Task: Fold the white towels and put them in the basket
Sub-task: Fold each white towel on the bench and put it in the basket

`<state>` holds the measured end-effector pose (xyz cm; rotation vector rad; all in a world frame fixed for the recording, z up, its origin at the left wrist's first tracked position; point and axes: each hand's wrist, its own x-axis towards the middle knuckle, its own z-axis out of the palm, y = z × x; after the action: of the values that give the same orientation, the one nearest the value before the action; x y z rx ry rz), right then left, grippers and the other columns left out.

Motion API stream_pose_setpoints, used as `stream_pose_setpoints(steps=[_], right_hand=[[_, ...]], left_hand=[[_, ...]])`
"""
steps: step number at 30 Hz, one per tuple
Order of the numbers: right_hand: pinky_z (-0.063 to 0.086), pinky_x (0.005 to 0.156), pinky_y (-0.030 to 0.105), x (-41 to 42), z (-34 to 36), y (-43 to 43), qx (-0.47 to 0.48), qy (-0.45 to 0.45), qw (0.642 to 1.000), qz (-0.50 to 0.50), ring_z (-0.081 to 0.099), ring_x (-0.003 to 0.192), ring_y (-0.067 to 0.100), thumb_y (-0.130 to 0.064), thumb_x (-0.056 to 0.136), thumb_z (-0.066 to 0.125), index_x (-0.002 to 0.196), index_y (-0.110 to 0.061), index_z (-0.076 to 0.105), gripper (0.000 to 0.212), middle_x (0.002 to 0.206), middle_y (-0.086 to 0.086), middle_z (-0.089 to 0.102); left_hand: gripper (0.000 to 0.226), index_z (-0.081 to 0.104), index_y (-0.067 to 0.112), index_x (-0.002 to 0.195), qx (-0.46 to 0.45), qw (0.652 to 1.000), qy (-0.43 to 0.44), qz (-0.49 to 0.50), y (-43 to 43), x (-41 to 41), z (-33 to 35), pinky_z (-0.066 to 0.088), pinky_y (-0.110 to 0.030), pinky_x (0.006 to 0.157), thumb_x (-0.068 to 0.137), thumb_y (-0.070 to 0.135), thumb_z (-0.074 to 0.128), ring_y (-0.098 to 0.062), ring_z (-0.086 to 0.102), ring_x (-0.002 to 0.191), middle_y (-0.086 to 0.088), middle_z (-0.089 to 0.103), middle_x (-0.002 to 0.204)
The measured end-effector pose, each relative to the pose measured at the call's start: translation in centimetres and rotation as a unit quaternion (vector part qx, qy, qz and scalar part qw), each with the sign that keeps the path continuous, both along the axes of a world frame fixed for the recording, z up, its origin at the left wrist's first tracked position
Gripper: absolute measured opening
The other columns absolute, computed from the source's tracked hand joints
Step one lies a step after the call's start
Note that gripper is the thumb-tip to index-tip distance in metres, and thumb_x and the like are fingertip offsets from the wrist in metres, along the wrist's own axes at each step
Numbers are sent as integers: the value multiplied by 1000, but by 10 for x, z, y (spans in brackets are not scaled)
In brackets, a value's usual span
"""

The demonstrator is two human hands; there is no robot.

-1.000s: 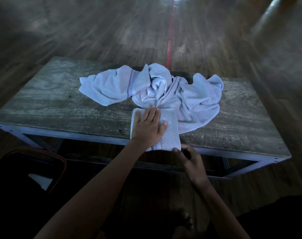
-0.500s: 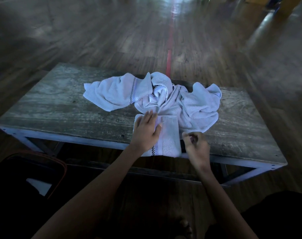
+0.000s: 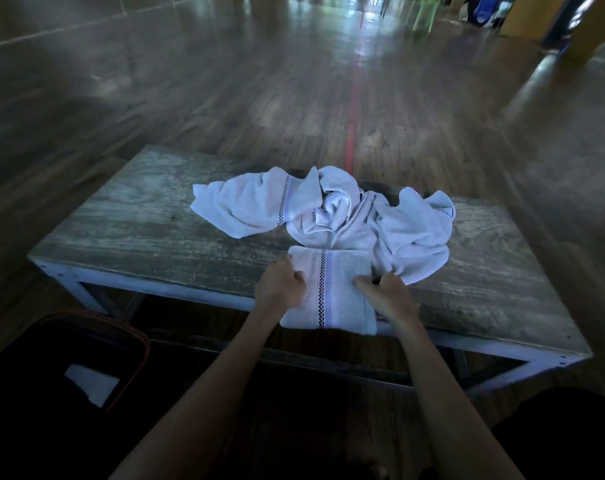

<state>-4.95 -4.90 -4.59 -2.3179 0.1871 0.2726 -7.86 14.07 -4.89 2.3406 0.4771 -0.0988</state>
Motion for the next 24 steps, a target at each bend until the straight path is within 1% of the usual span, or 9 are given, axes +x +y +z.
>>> stream_pose_setpoints(steps=[3, 7, 9, 11, 14, 17, 20, 22, 24], right_hand=[[45, 60, 33, -4, -1, 4, 10, -7, 1000, -3, 64, 74, 26, -45, 72, 59, 79, -6, 60, 40, 81, 12, 65], [50, 67, 34, -12, -8, 9, 0, -9, 1000, -16, 59, 87, 25, -58, 62, 57, 89, -12, 58, 54, 98, 9, 57], [52, 76, 38, -13, -11, 9, 6, -27, 999, -33, 57, 93, 26, -59, 58, 59, 93, -11, 60, 59, 102, 10, 55], [50, 70, 34, -14, -6, 9, 26, -34, 998, -42, 57, 89, 25, -52, 60, 62, 91, -10, 61, 52, 97, 10, 56], [36, 54, 28, -18, 2, 11, 93, -13, 995, -46, 51, 59, 16, -26, 74, 63, 65, -12, 49, 22, 63, 1, 52], [32, 62, 34, -19, 4, 10, 121, -27, 991, -43, 38, 48, 13, -24, 75, 59, 55, -19, 36, 31, 43, -10, 35], [37, 68, 32, -22, 17, 13, 194, -57, 978, -57, 47, 62, 13, -26, 84, 60, 78, -16, 49, 16, 63, -6, 46], [40, 66, 23, -26, 31, 19, 256, -82, 961, -62, 49, 74, 6, -26, 91, 58, 104, -16, 47, 20, 85, -5, 51], [39, 72, 18, -28, 45, 28, 277, -131, 950, -53, 50, 90, 4, -27, 93, 57, 113, -20, 44, 25, 103, -7, 51]], left_hand=[[48, 36, 8, 136, -71, 997, -21, 10, -1, -2, 4, 48, -39, 87, 92, 20, 48, -31, 57, 106, -18, 56, 121], [40, 41, 12, 131, -209, 975, -52, 53, -5, -11, 7, 40, -24, 55, 92, 14, 46, -9, 53, 75, -6, 57, 109], [24, 47, 16, 115, -256, 961, -70, 77, -7, -14, 1, 39, -24, 57, 92, 14, 47, -5, 47, 70, 5, 52, 90], [17, 42, 28, 101, -295, 949, -74, 87, -9, -19, 0, 37, -22, 62, 94, 14, 47, 2, 41, 69, 14, 43, 82], [30, 48, 21, 125, -317, 938, -116, 79, -11, -25, -2, 39, -21, 74, 95, 15, 49, -2, 51, 86, 7, 55, 104], [47, 40, 14, 141, -331, 928, -151, 80, -11, -29, -3, 40, -25, 88, 95, 14, 51, -13, 54, 107, -4, 55, 127], [47, 42, 17, 139, -356, 913, -187, 71, -6, -33, 5, 44, -25, 86, 94, 13, 52, -13, 56, 103, -5, 57, 126], [45, 43, 18, 138, -373, 900, -217, 66, 1, -35, 16, 45, -19, 82, 94, 12, 53, -9, 57, 103, 1, 58, 123], [44, 46, 19, 136, -374, 892, -245, 71, 11, -38, 28, 45, -16, 82, 94, 13, 55, -6, 57, 104, 5, 58, 120]])
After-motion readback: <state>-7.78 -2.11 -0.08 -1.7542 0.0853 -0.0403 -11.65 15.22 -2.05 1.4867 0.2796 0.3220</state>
